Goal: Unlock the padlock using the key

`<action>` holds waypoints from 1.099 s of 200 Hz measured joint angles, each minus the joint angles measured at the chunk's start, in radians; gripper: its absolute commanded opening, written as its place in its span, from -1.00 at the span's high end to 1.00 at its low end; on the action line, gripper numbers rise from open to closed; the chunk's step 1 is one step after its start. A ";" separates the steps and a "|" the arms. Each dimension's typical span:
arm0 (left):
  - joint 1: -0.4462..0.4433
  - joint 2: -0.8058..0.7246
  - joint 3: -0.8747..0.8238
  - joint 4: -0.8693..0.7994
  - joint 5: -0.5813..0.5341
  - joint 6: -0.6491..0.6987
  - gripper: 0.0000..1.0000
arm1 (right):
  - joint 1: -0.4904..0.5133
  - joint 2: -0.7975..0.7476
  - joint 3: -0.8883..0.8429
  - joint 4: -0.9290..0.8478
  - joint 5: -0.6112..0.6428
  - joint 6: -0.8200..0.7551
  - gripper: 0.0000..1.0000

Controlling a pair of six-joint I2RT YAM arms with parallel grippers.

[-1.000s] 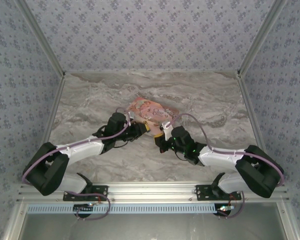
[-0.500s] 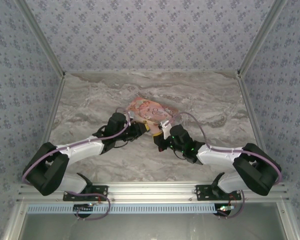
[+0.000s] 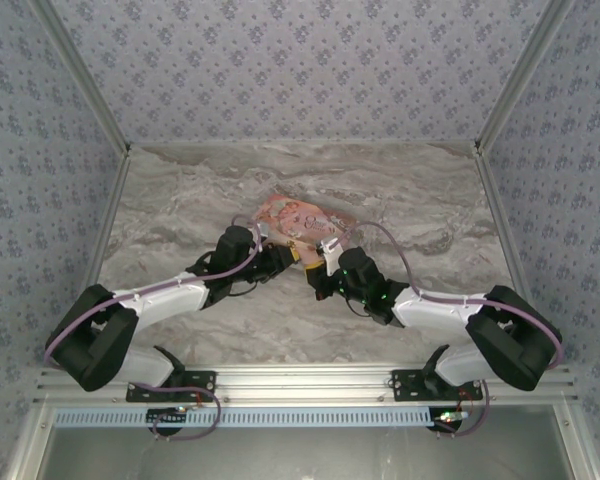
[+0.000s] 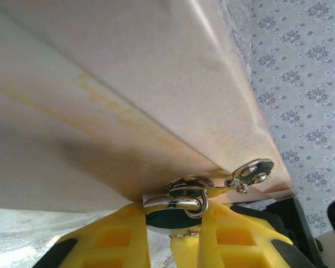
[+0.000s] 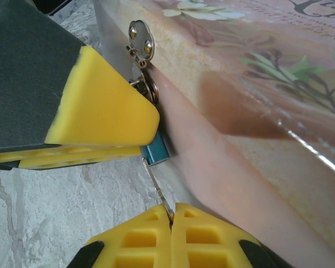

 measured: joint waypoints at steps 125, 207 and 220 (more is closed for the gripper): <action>0.000 0.000 0.000 0.000 -0.005 -0.004 0.62 | 0.026 -0.010 -0.040 -0.016 0.050 0.048 0.91; 0.000 0.000 0.000 0.003 -0.012 -0.006 0.62 | 0.027 -0.003 -0.031 -0.018 0.053 0.066 0.91; 0.000 0.000 0.000 0.003 -0.013 -0.007 0.62 | 0.027 0.005 -0.024 -0.017 0.053 0.073 0.91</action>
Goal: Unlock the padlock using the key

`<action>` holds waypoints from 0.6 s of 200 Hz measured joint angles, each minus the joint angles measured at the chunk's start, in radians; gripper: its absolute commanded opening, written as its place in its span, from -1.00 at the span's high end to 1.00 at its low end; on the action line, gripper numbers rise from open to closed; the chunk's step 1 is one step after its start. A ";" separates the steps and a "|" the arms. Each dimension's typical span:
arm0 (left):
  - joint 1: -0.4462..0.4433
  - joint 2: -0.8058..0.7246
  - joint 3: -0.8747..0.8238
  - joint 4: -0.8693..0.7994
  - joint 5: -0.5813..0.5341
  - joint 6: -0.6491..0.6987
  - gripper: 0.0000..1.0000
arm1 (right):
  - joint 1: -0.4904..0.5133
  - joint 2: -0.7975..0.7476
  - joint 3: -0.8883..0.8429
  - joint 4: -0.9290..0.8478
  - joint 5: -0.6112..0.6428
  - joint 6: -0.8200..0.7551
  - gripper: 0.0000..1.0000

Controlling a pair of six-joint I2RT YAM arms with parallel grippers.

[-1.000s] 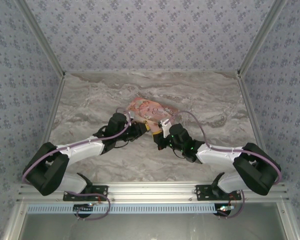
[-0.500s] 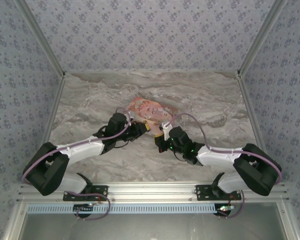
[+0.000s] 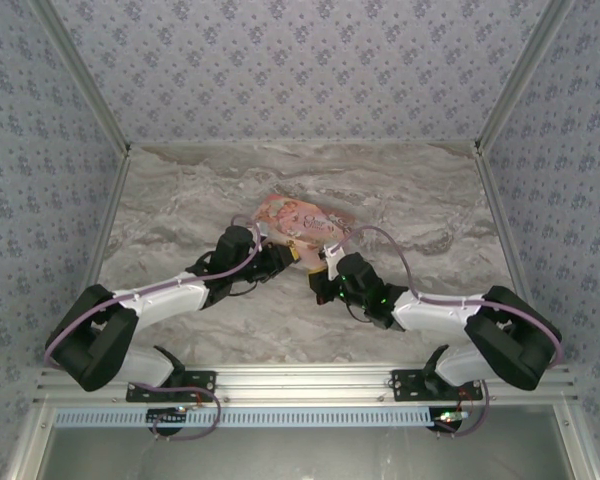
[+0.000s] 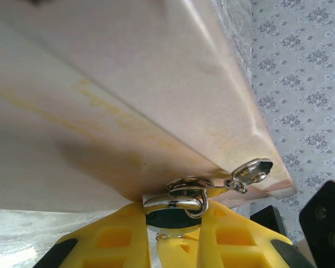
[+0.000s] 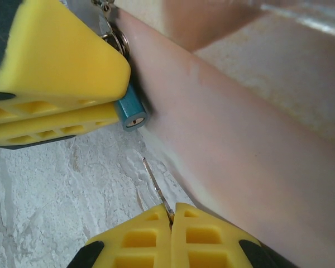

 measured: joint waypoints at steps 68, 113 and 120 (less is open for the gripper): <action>0.000 0.000 0.000 0.005 -0.010 0.000 0.62 | -0.010 0.024 0.030 0.002 -0.009 0.023 0.91; 0.000 0.000 0.000 0.008 -0.013 0.000 0.62 | -0.019 0.027 0.035 0.003 -0.024 0.027 0.90; 0.000 0.000 0.000 0.008 -0.014 0.000 0.62 | -0.020 0.027 0.035 0.003 -0.026 0.027 0.90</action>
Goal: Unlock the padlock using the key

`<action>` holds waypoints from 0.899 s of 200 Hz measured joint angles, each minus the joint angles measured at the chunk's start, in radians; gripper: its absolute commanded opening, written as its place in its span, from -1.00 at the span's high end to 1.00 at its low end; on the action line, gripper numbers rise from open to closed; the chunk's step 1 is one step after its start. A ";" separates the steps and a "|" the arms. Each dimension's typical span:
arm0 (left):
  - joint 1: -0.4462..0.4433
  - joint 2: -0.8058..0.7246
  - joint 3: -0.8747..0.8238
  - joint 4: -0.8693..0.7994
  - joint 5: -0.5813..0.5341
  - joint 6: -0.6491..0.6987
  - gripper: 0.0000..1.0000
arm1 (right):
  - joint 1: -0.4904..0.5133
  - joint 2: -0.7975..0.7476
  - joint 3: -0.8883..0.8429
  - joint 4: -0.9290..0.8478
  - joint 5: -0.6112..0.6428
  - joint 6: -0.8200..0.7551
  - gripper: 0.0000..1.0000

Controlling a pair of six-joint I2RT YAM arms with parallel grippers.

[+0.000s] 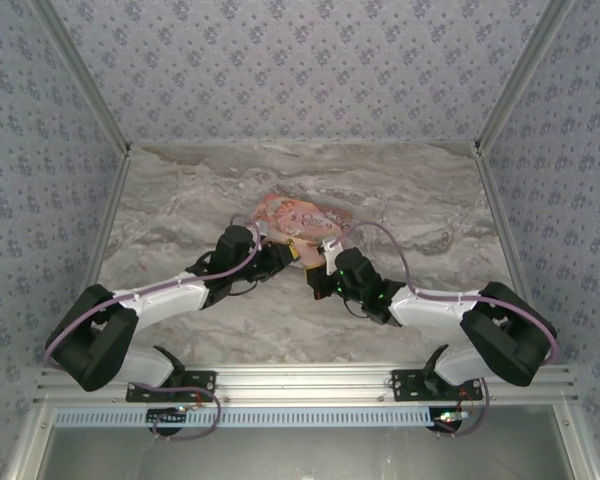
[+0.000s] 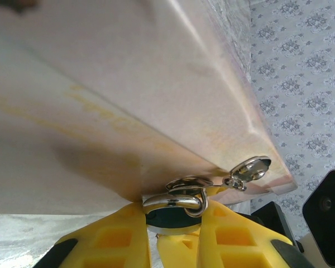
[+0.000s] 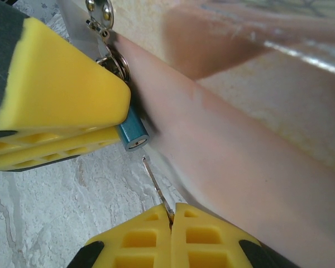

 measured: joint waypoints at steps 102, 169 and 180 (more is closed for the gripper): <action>0.000 0.000 0.000 0.006 0.000 0.000 0.62 | -0.006 0.006 0.013 0.019 -0.011 0.000 0.90; 0.000 0.000 0.000 0.009 0.001 -0.002 0.62 | -0.009 0.021 0.018 0.046 -0.023 -0.002 0.90; 0.000 0.000 0.000 0.009 0.001 -0.004 0.62 | -0.011 0.026 0.018 0.056 -0.027 -0.006 0.90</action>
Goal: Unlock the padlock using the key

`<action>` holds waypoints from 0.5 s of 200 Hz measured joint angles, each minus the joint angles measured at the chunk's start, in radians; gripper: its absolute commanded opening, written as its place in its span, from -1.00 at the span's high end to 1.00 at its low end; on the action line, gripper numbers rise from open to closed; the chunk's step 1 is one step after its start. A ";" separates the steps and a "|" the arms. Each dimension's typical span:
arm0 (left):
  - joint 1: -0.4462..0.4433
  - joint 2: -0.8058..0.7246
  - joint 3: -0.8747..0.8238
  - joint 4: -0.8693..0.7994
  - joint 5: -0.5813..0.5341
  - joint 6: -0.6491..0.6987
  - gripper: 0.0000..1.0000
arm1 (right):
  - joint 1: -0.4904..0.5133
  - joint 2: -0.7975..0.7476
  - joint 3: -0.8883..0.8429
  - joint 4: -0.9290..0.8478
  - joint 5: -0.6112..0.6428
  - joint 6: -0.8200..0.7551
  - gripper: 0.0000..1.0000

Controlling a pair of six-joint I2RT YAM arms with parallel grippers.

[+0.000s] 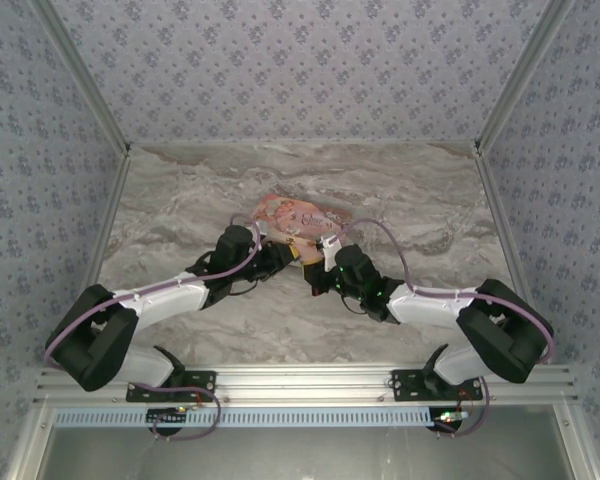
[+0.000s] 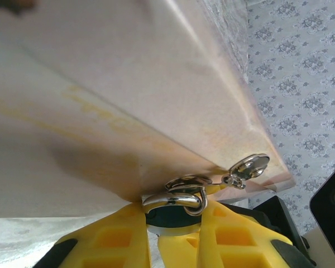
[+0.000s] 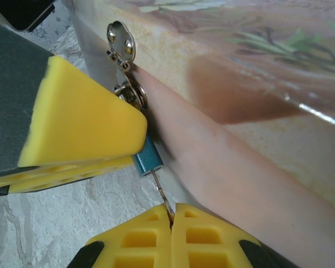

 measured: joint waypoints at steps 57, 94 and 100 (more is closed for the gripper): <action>0.001 0.000 0.000 0.005 -0.005 -0.004 0.62 | -0.021 0.023 0.004 0.040 -0.045 -0.022 0.90; 0.003 0.002 0.000 0.027 -0.007 -0.006 0.62 | -0.042 0.032 0.027 0.047 -0.080 -0.026 0.90; 0.003 0.002 0.000 0.031 -0.008 -0.008 0.62 | -0.045 0.033 0.030 0.044 -0.084 -0.029 0.90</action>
